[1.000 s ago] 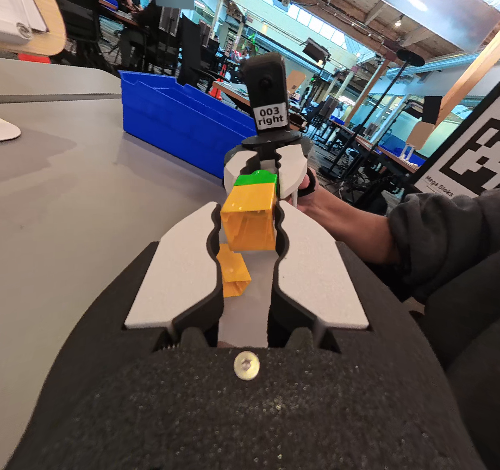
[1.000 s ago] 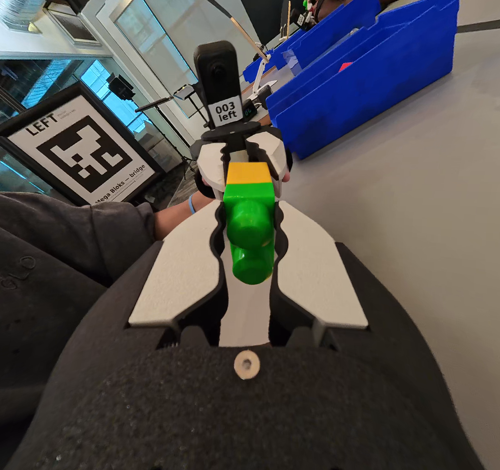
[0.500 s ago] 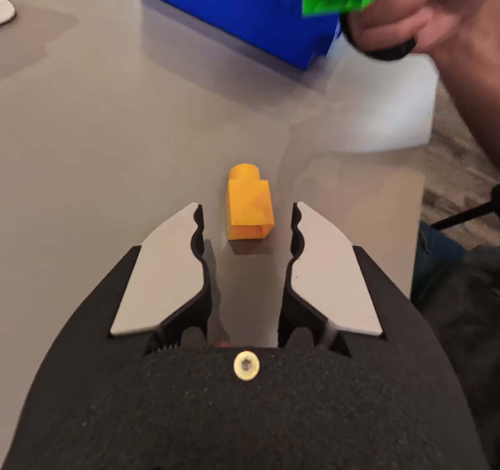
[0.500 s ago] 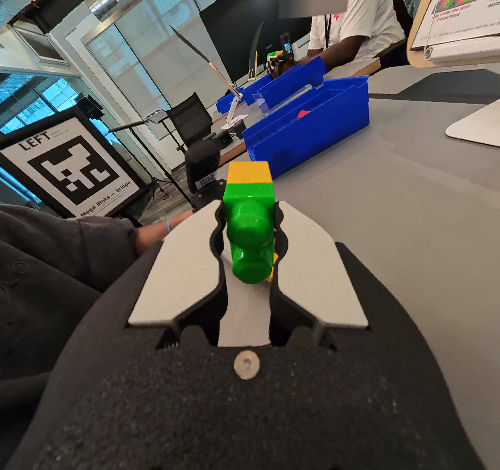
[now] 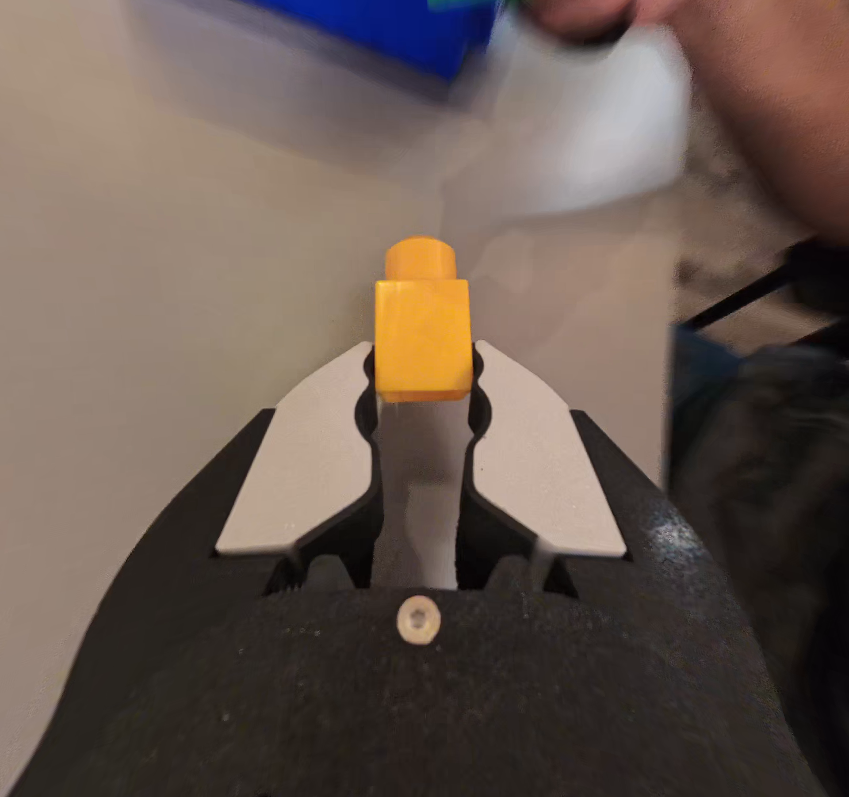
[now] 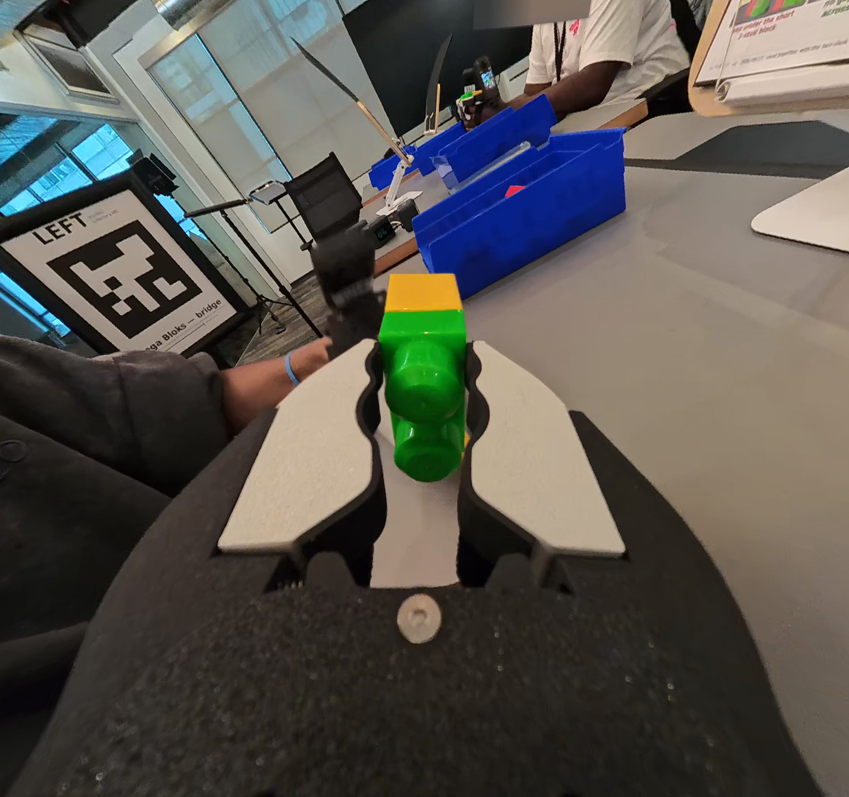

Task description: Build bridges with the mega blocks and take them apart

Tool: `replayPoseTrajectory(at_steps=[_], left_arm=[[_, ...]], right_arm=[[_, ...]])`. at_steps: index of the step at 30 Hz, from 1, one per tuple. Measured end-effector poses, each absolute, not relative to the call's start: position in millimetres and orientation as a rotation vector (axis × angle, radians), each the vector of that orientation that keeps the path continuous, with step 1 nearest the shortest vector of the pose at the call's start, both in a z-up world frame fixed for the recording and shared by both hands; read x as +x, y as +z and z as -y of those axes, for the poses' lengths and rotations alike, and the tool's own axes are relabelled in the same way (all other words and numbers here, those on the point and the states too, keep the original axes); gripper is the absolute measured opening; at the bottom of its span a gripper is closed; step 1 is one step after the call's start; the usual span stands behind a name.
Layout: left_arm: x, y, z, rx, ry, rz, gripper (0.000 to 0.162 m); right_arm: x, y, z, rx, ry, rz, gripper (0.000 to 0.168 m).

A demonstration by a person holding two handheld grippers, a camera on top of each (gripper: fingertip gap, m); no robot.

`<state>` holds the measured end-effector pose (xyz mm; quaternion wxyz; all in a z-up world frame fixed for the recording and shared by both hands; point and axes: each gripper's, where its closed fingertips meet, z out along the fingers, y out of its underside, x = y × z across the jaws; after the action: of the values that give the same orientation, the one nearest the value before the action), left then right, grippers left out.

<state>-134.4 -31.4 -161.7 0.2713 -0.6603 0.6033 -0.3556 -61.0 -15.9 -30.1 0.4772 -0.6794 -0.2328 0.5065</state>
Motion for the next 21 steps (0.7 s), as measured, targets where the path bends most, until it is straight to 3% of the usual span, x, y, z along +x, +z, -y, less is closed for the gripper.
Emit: replayPoseTrajectory(at_steps=[3, 5, 12, 21], left_arm=[[-155, -92, 37, -1.678, -1.284, -1.523, 0.036], [-170, -66, 32, -1.653, -1.272, -1.564, 0.036], [-196, -82, 38, -1.794, -1.136, -1.868, 0.036], [-191, -80, 51, -1.749, -1.204, -1.890, 0.036]], right_arm=[[-75, -33, 23, -1.648, 1.282, 0.621, 0.034], [-90, -30, 27, -1.623, 1.332, 0.643, 0.034], [-140, -25, 31, -1.567, 1.336, 0.701, 0.034], [-171, -29, 33, -1.562, 1.314, 0.730, 0.034]])
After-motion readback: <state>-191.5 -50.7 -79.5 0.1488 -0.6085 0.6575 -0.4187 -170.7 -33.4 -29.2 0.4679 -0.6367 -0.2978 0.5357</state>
